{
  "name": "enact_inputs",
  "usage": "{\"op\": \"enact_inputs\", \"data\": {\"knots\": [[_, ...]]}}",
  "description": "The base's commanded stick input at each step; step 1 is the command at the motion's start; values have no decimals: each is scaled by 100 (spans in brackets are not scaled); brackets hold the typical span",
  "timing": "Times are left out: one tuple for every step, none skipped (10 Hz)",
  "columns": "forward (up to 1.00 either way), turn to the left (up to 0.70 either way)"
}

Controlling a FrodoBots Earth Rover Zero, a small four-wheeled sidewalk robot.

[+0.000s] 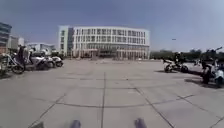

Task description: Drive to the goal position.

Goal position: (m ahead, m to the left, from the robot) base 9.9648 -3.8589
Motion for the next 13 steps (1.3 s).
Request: {"op": "enact_inputs", "data": {"knots": [[100,0],[100,0],[100,0],[100,0],[100,0],[100,0],[100,0],[100,0],[100,-14],[100,-32],[100,-32],[100,-14],[100,-5]]}}
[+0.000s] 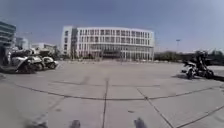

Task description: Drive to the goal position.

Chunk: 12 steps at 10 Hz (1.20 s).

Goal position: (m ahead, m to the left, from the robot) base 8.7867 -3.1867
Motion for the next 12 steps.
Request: {"op": "enact_inputs", "data": {"knots": [[100,0],[100,0],[100,0],[100,0],[100,0],[100,0],[100,0],[100,0],[100,0],[100,0],[100,0],[100,0]]}}
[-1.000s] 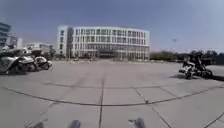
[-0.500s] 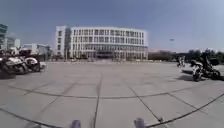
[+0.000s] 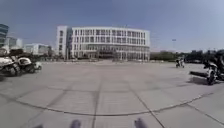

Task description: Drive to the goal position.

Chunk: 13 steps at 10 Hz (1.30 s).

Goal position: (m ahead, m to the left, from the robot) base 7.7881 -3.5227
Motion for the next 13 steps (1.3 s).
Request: {"op": "enact_inputs", "data": {"knots": [[100,0],[100,-7],[100,-25],[100,-37],[100,-38],[100,-1],[100,0],[100,-3],[100,-28],[100,-39],[100,-8],[100,0],[100,0]]}}
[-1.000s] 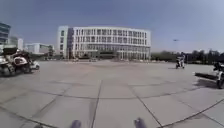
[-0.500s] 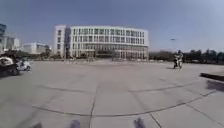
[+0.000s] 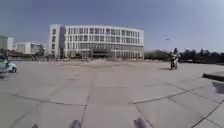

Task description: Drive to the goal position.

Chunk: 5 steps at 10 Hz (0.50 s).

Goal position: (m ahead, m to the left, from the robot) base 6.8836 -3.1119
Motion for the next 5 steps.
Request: {"op": "enact_inputs", "data": {"knots": [[100,0],[100,0],[100,0],[100,0],[100,-8]]}}
